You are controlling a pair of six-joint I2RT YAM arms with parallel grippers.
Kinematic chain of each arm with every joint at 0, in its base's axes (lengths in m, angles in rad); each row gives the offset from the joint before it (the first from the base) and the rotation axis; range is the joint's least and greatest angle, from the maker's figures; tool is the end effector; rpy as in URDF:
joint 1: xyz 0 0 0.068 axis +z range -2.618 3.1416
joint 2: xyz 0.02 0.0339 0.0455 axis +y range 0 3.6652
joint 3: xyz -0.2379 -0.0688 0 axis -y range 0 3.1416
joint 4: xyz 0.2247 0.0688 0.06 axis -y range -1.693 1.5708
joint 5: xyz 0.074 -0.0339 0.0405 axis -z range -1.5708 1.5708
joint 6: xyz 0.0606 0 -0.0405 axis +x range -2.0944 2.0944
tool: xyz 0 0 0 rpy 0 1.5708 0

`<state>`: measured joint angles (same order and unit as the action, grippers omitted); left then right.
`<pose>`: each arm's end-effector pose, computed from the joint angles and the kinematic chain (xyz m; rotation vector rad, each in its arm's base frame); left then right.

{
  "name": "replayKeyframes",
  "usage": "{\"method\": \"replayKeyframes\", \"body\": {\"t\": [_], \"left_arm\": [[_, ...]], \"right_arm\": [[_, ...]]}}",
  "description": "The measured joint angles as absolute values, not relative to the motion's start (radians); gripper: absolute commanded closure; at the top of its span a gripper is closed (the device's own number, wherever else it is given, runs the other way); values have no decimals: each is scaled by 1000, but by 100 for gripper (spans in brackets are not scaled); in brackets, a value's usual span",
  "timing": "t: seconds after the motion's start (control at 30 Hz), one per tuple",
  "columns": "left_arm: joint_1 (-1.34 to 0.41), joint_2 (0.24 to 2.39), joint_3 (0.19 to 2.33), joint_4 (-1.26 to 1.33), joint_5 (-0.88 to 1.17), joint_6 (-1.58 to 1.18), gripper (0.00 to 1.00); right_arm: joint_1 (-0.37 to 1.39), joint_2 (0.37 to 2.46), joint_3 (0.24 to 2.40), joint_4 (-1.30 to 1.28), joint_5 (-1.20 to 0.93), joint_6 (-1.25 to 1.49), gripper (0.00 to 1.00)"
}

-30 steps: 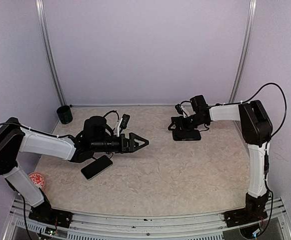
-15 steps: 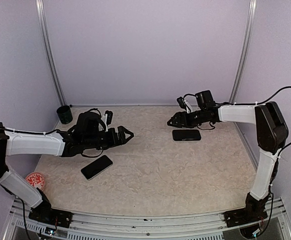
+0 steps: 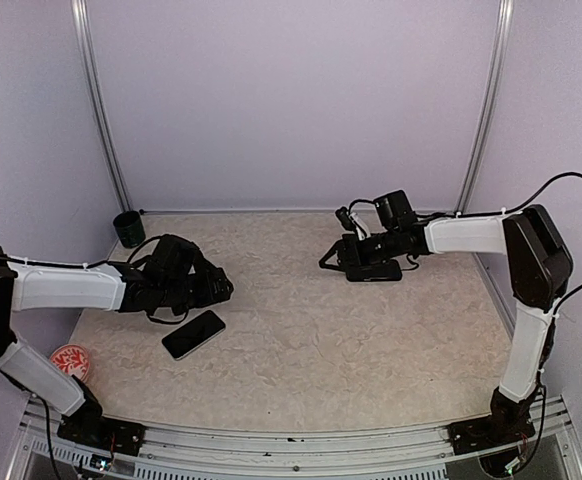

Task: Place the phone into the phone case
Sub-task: Rotate the phone at the center of the board.

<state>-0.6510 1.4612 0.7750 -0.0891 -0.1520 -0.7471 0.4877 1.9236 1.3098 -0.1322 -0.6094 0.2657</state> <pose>0.2454 -0.1754 0.1603 -0.1913 2.3855 -0.5073 0.3471 0.2234 0.1724 -0.5876 2.3233 1.0763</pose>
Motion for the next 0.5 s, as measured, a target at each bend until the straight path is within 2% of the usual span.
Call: {"method": "replayKeyframes", "body": {"t": [0.1, 0.2, 0.5], "left_arm": [[-642, 1459, 767, -142, -191, -763, 1], [-623, 1446, 739, -184, -215, -782, 1], [-586, 1431, 693, -253, -245, -811, 1]], "right_arm": [[500, 1924, 1310, -130, -609, 263, 12], [511, 1924, 1310, -129, -609, 258, 1], [528, 1917, 1277, -118, -610, 251, 0]]}}
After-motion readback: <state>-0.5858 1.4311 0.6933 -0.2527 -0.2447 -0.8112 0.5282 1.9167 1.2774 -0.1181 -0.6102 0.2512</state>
